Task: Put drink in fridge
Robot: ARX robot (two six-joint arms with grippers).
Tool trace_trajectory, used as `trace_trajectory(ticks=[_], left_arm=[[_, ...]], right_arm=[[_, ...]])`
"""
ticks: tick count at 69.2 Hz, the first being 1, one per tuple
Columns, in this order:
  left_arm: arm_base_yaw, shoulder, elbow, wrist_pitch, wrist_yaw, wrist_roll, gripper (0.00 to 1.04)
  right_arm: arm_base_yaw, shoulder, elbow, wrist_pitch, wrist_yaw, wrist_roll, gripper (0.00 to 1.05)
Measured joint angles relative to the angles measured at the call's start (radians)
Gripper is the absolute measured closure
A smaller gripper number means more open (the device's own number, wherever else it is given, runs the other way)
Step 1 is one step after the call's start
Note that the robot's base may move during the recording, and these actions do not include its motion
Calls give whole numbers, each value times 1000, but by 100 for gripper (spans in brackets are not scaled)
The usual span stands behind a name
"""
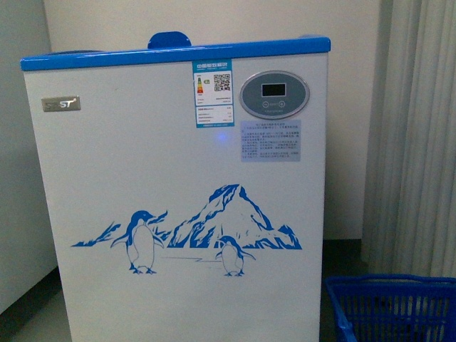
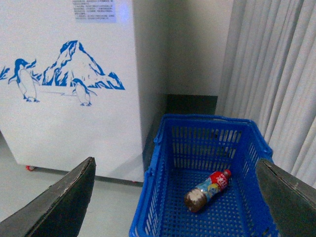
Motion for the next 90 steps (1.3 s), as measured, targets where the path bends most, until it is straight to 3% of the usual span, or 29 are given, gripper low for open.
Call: trace_trajectory(ticks=[64,69,72,77,80,90], left_arm=[[0,1,0,0,0,0,8],[0,1,0,0,-1,0,8],[0,1,0,0,0,0,8],[0,1,0,0,0,0,8],[0,1,0,0,0,0,8],[0,1,0,0,0,0,8]], right_arm=[[1,3,1,-2,7,3,8],[16,157,97,-227,200,85,8],[-58,396,175,-320,290,142,8],[-219,819,242,-162,263,201,8],[-270,1033,290,-60,262,233,8],[-304,1625,480,126,277,364,8]])
